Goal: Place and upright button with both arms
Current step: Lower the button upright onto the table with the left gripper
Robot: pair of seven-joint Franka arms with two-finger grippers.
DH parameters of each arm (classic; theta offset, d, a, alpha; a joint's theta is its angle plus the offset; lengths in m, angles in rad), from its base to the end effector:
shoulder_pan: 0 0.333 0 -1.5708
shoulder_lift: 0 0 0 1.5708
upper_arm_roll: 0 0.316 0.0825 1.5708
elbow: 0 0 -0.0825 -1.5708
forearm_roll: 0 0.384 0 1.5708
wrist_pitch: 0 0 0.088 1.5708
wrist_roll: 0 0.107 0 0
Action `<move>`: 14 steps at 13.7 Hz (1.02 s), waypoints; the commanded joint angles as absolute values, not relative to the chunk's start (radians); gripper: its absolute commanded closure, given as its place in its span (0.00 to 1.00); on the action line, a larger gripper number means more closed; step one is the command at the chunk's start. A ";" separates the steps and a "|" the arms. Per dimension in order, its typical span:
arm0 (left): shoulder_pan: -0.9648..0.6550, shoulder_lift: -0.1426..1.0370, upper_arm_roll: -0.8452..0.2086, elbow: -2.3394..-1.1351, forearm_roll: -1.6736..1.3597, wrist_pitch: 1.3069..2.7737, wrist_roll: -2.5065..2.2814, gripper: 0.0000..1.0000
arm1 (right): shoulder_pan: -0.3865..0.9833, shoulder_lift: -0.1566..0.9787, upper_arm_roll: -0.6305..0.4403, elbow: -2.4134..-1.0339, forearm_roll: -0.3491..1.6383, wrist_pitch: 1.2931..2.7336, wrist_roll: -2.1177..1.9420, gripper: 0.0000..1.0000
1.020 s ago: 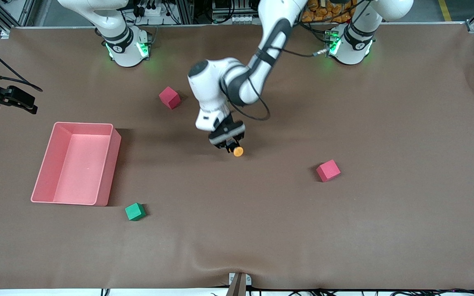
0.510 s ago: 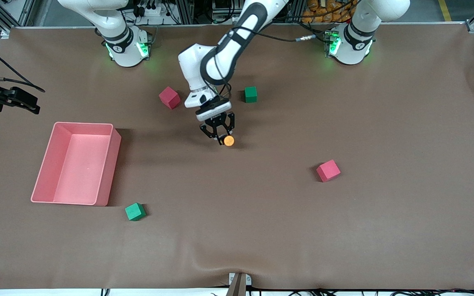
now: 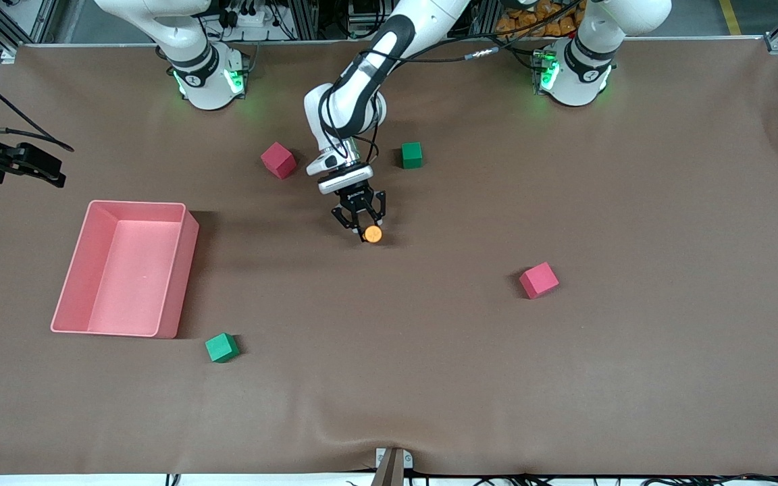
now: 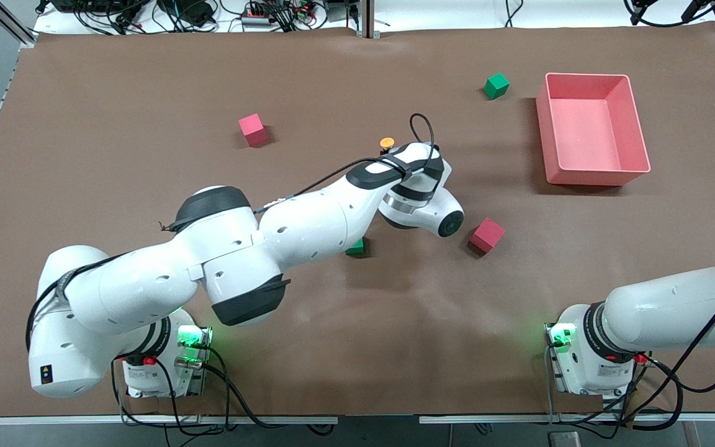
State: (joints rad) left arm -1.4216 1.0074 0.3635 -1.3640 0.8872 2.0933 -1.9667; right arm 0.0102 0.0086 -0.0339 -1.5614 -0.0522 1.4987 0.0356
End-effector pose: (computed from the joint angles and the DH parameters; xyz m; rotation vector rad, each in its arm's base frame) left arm 0.3379 -0.6356 0.1424 -2.4968 -0.2359 -1.3833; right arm 0.5490 -0.0188 0.6182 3.0853 -0.0945 -0.1096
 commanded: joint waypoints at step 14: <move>-1.463 1.072 0.345 -1.385 1.106 1.974 -2.318 1.00 | -0.034 0.006 -0.025 -1.563 -0.031 1.493 0.009 0.00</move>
